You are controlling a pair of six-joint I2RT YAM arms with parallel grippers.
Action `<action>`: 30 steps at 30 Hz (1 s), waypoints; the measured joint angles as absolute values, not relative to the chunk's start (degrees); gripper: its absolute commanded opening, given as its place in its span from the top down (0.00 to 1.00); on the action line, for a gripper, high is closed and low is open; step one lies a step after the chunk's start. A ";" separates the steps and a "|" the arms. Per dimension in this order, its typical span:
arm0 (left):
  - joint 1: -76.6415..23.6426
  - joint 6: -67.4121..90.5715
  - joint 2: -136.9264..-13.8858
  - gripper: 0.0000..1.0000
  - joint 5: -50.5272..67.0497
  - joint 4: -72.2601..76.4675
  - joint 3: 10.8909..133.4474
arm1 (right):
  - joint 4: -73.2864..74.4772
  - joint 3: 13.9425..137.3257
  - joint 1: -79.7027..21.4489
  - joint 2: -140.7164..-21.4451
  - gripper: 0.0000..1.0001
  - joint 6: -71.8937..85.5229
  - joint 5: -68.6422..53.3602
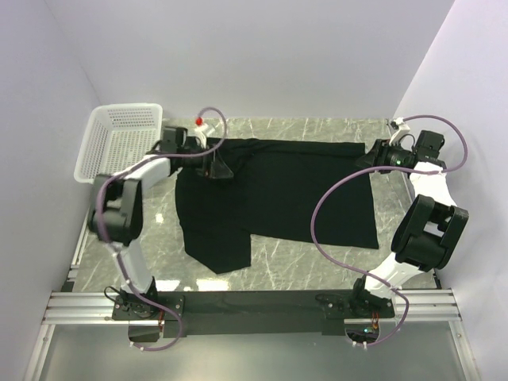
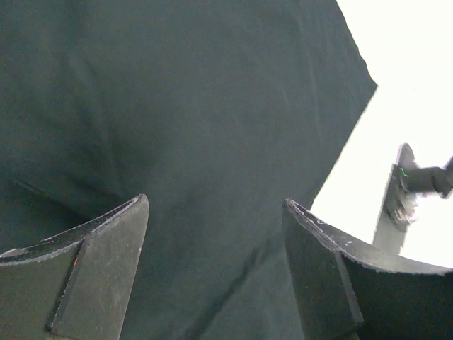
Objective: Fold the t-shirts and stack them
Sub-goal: Fold the tshirt
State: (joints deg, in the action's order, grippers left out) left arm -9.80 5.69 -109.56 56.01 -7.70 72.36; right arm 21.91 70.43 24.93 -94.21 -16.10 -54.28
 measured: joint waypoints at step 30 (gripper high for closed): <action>-12.84 20.78 -126.30 0.31 27.14 -8.27 94.72 | 20.12 67.83 24.91 -93.86 0.38 -13.26 -54.33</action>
